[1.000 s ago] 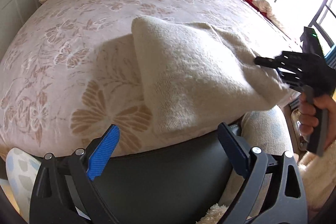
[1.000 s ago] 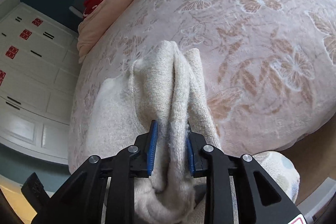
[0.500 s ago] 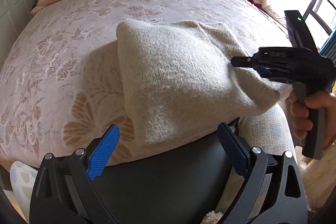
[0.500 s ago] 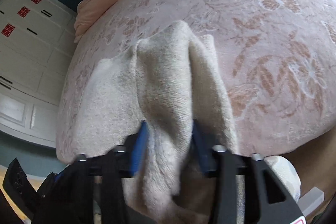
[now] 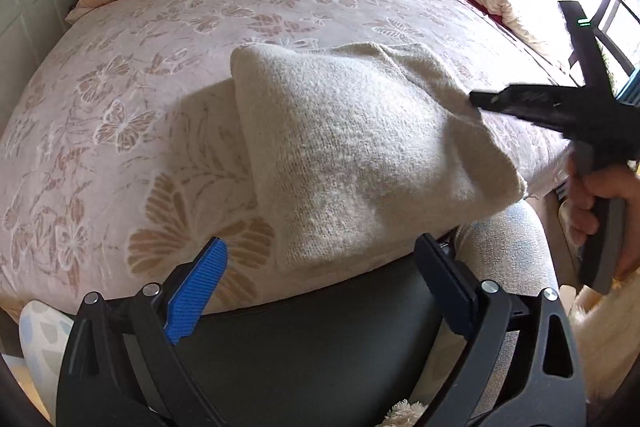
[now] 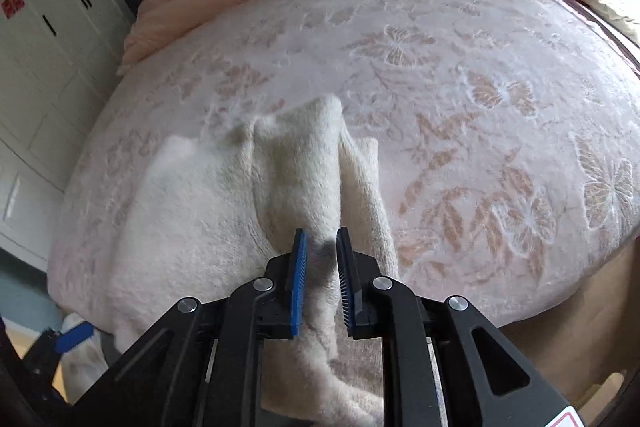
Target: Fold small clothes
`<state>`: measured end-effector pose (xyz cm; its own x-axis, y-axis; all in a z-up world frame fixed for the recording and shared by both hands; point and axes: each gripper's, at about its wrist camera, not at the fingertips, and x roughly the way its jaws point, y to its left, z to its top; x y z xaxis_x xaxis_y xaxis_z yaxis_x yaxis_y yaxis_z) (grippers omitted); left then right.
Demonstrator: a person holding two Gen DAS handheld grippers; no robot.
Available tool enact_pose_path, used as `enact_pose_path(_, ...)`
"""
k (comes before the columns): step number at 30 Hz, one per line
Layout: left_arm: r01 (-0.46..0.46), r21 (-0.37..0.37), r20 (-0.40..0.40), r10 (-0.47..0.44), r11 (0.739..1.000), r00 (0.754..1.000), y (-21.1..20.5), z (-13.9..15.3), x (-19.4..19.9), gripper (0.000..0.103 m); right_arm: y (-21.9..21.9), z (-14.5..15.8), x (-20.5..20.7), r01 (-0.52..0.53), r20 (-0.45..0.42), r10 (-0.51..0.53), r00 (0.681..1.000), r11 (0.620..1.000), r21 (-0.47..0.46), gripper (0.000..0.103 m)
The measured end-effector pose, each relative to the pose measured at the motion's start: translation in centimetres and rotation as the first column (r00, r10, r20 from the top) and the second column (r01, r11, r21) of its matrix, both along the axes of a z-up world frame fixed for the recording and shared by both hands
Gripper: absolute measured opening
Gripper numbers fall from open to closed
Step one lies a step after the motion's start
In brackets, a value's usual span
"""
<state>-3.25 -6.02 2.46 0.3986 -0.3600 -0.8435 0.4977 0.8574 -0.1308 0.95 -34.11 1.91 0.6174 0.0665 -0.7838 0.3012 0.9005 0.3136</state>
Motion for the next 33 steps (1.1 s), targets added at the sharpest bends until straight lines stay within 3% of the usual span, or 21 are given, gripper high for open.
enact_pose_path(3,-0.029,-0.009,-0.017,0.029,1.000,0.999,0.4,-0.1,0.5,0.093,2.5,2.2,-0.2,-0.129,0.060,0.121,0.991,0.978,0.164,0.020)
enact_pose_path(6,-0.061,0.004,-0.034,0.061,0.998,0.998,0.9,-0.3,0.8,0.093,6.8,1.6,1.4,-0.271,0.044,0.268,0.962,0.928,0.255,0.019)
enact_pose_path(12,-0.176,0.039,-0.018,0.177,0.984,0.984,4.2,0.7,1.7,0.093,13.6,-1.7,4.9,-0.378,-0.051,0.395,0.917,0.904,0.202,0.015)
enact_pose_path(14,-0.217,0.034,-0.022,0.218,0.975,0.976,5.4,0.9,2.2,0.093,15.9,-4.7,5.4,-0.419,-0.157,0.429,0.889,0.903,0.094,0.012)
enact_pose_path(16,-0.243,0.027,-0.027,0.244,0.970,0.970,6.2,1.0,2.6,0.093,16.0,-7.6,5.5,-0.427,-0.231,0.445,0.865,0.895,0.128,0.009)
enact_pose_path(22,-0.253,0.004,-0.050,0.252,0.968,0.966,6.6,0.8,3.2,0.092,14.1,-2.5,3.6,-0.365,-0.095,0.379,0.920,0.921,0.138,0.010)
enact_pose_path(24,-0.244,0.009,-0.050,0.244,0.970,0.969,6.1,0.6,3.2,0.093,13.1,-2.8,3.7,-0.339,-0.115,0.349,0.930,0.936,0.096,0.010)
enact_pose_path(27,-0.227,0.007,-0.049,0.227,0.974,0.973,5.1,0.7,3.0,0.093,12.4,-6.8,4.3,-0.317,-0.257,0.319,0.912,0.947,0.051,0.007)
enact_pose_path(30,-0.204,0.015,-0.036,0.204,0.979,0.978,4.3,0.9,2.8,0.093,11.0,-5.8,3.7,-0.261,-0.181,0.290,0.940,0.951,0.168,0.007)
enact_pose_path(33,-0.186,0.021,-0.033,0.187,0.982,0.982,3.6,1.0,2.8,0.093,8.6,-3.3,3.0,-0.199,-0.113,0.217,0.970,0.968,0.151,0.009)
